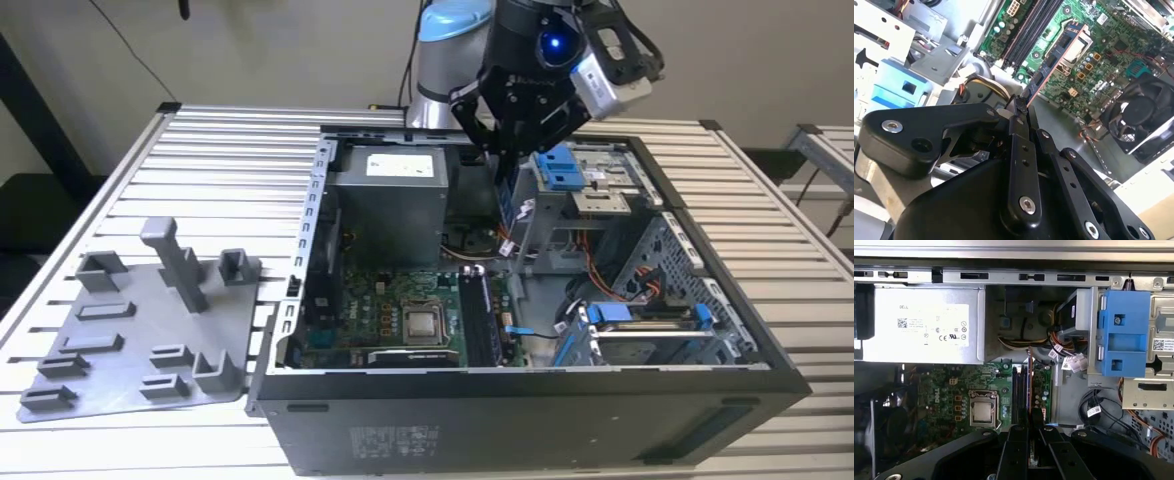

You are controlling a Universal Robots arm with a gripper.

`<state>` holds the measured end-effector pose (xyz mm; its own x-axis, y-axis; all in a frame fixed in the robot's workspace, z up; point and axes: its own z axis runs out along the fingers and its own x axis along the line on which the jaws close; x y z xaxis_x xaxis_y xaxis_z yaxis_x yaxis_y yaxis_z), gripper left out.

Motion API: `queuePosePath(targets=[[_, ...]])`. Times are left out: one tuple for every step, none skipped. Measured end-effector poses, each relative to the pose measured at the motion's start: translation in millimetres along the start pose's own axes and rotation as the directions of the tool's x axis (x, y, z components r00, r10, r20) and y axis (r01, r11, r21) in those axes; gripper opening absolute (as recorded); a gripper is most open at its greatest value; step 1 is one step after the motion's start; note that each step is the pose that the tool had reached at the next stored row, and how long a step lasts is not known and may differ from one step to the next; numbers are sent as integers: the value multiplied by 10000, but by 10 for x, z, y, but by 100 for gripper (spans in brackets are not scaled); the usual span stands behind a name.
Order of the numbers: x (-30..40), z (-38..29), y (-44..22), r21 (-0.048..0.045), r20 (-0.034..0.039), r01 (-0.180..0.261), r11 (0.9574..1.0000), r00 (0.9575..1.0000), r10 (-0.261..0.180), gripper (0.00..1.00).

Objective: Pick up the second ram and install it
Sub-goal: 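Insert the second ram into the second slot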

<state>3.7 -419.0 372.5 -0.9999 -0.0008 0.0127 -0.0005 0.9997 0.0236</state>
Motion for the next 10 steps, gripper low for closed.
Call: queuePosePath(targets=[[0,9,-1,0,0,-14,10000,10000,14,14],[-1,16,-2,0,0,-34,10000,10000,34,14],[-1,24,-2,0,1,-57,10000,10000,57,14],[-1,32,-2,-1,2,-81,10000,10000,81,14],[-1,37,-3,0,2,-96,10000,10000,96,14],[-1,41,-4,0,5,-104,9999,9999,104,14],[-1,45,-4,-2,11,-106,9999,9999,106,14],[1,47,-5,-13,24,-107,9999,9999,107,14],[3,50,-6,-53,54,-106,9999,9999,106,14],[5,55,-7,-98,85,-104,9999,9999,105,14]])
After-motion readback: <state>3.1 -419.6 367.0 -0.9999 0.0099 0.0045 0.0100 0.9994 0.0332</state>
